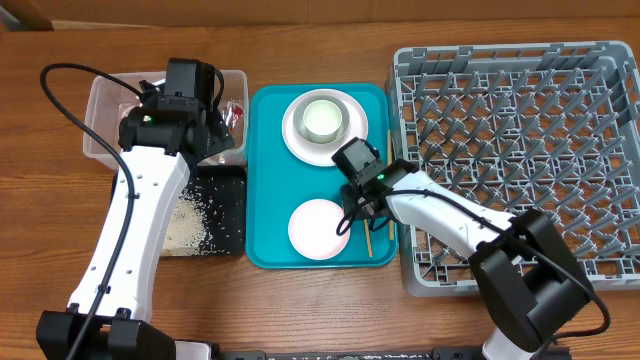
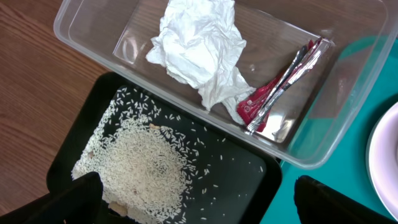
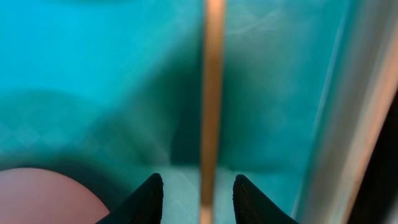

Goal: Sort waste into correct bins and load items into the dishwasher
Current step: 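Reach the right gripper to the chopsticks on the teal tray and grasp one, then carry the chopstick right and drop it into the grey rack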

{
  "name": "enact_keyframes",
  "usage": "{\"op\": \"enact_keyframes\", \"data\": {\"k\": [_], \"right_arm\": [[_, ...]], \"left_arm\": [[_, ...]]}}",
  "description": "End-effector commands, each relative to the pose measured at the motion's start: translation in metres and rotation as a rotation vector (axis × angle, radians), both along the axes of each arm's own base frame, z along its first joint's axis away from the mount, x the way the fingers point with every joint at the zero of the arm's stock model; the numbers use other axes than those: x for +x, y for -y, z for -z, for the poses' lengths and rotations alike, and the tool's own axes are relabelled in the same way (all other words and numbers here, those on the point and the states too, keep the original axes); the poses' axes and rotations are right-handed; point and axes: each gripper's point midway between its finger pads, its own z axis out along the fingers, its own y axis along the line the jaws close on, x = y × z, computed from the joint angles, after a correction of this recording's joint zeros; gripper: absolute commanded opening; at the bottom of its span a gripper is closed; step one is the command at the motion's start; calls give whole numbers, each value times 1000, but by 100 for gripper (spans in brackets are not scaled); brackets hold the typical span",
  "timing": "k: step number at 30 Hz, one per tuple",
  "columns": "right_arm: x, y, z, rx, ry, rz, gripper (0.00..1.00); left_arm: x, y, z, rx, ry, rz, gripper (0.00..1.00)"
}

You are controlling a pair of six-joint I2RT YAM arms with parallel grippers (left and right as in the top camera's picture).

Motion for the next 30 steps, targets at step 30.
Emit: {"op": "enact_keyframes", "data": {"k": [30], "right_arm": [[64,28,-172,-28,115,34,4]], "left_arm": [[2,-3,-7,21,15,2,100]]}}
